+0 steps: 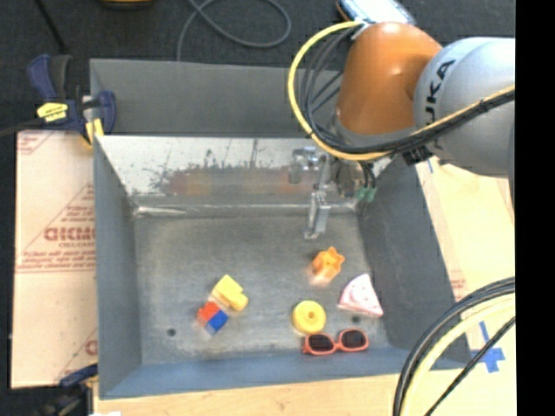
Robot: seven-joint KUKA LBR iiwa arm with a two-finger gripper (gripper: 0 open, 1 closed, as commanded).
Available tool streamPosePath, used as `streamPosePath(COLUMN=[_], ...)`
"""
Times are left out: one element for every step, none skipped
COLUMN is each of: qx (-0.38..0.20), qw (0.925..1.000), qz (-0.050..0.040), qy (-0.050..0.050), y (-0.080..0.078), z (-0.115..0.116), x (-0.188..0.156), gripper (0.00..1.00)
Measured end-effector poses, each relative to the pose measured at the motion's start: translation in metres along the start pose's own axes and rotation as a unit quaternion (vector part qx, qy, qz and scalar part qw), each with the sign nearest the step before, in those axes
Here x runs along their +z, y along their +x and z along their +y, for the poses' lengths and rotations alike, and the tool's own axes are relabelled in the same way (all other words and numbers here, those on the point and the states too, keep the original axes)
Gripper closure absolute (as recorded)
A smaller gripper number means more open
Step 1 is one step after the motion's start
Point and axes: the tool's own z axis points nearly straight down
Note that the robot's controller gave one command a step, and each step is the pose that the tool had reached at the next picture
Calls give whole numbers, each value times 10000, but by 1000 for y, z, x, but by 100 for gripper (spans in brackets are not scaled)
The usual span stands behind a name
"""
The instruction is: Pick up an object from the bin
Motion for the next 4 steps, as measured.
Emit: streamPosePath(qx=[0,-537,-1768,-2546], qw=[10000,9985,9843,9670], qz=[-39,-52,-27,-30], qy=[0,2,0,5], y=[-1,9,18,30], z=[0,-29,-67,-80], x=[-5,46,54,59], gripper=[0,0,0,0])
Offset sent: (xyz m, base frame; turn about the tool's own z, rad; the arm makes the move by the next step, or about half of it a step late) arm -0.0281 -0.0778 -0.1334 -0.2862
